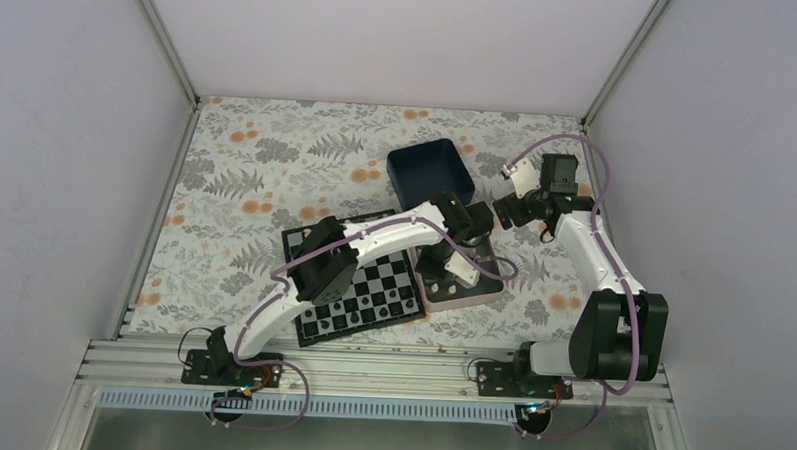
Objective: Set up the chess pieces on the board
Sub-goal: Pick up the chess piece from the storage box.
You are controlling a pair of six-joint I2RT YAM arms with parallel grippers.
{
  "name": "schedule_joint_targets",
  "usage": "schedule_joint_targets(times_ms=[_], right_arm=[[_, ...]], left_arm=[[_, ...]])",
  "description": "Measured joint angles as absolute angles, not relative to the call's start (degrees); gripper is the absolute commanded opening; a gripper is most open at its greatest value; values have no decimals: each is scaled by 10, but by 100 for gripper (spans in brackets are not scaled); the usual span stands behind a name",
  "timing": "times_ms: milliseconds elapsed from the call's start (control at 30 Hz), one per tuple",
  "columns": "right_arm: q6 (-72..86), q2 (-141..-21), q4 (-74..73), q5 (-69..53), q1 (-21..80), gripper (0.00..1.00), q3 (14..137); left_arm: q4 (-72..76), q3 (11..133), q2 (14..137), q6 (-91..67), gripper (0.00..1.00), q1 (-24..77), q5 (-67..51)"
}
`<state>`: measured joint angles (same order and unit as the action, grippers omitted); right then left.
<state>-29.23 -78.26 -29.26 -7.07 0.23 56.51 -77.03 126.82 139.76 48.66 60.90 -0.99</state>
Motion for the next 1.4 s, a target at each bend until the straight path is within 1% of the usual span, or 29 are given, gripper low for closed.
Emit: schedule_joint_targets(times_ms=[100, 400, 500, 633, 833, 1033, 1233, 1400], right_arm=[[-293, -783, -293, -73, 2, 100, 565], [-295, -783, -294, -76, 2, 100, 565], [-295, -783, -295, -79, 2, 100, 565], [-295, -783, -296, -81, 2, 100, 565], [-296, -783, -296, -83, 2, 100, 565], [-298, -783, -296, -83, 2, 100, 565], [-299, -783, -296, -83, 2, 100, 565], [-299, -783, -296, -83, 2, 100, 565]], left_arm=[[-770, 1268, 1398, 488, 26, 613, -5], [-768, 1271, 1411, 490, 24, 615, 7], [-768, 1271, 1414, 490, 19, 615, 11], [-771, 1276, 1416, 491, 16, 616, 15], [-771, 1284, 1420, 492, 4, 617, 21], [-771, 1295, 1423, 494, 2, 620, 30], [-770, 1314, 1422, 494, 2, 622, 41], [-770, 1306, 1403, 491, 2, 620, 54]])
